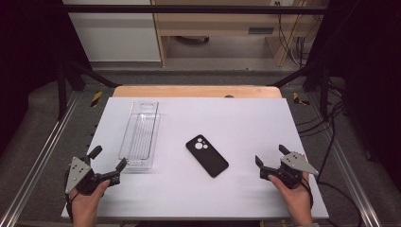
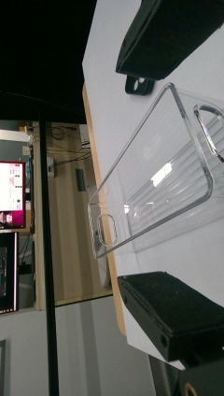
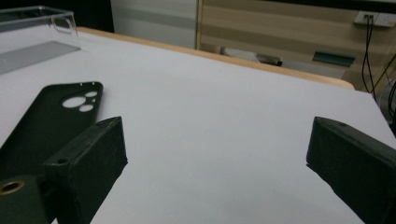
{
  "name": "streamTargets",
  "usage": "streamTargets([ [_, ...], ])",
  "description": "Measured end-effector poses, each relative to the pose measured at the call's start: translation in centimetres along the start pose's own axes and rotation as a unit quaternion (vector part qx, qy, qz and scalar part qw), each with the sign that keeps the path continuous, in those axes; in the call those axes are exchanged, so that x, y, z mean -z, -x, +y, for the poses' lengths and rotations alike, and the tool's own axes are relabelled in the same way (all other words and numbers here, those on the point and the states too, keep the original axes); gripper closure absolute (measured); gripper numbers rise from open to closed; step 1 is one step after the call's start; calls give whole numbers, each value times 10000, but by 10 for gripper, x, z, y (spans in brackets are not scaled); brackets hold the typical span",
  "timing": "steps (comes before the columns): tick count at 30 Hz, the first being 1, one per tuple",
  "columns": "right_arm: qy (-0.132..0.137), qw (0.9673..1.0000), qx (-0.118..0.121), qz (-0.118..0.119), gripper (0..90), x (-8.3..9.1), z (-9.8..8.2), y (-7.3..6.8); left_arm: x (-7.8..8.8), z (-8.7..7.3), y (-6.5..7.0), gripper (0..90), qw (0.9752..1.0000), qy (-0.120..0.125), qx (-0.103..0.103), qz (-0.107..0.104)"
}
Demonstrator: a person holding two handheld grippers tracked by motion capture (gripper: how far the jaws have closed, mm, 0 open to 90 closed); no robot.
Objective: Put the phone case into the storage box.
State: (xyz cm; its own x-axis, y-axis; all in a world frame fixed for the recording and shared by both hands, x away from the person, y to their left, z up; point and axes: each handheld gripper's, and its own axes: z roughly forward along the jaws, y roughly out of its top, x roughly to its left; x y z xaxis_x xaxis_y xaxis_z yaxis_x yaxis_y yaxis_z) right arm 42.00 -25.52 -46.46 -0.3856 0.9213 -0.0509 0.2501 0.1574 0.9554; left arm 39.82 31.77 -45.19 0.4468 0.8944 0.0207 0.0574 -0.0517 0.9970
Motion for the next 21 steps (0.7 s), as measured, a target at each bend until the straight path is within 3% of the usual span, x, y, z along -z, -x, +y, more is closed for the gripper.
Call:
streamTargets([
  [3, -212, 9997, 72, 39, 65, -4, 1, -3, 0, 0, 1, 8, 10000, -10, -5, -2],
  [4, -349, 9990, 242, 111, 77, -6, 2, -6, 0, 0, 1, 8, 10000, -13, -11, 4],
  [8, -643, 9972, 221, 301, 103, -10, 6, -10, 1, 0, 0, 8, 10000, -7, 6, 31],
  [11, -1078, 9924, 349, 476, 104, -19, 12, -15, 2, 0, 0, 8, 10000, -7, 12, 46],
  [12, -1078, 9924, 349, 476, 104, -19, 12, -15, 2, -1, 0, 8, 10000, -7, 17, 48],
  [17, -1520, 9847, 466, 709, 118, -33, 28, -21, 1, -1, 0, 8, 10000, -12, 4, 26],
  [20, -1636, 9823, 479, 781, 127, -39, 34, -21, 1, -1, 1, 8, 10000, -37, -15, 12],
  [21, -1762, 9792, 460, 894, 129, -44, 39, -23, 1, -1, 1, 9, 10000, -41, -32, 8],
])
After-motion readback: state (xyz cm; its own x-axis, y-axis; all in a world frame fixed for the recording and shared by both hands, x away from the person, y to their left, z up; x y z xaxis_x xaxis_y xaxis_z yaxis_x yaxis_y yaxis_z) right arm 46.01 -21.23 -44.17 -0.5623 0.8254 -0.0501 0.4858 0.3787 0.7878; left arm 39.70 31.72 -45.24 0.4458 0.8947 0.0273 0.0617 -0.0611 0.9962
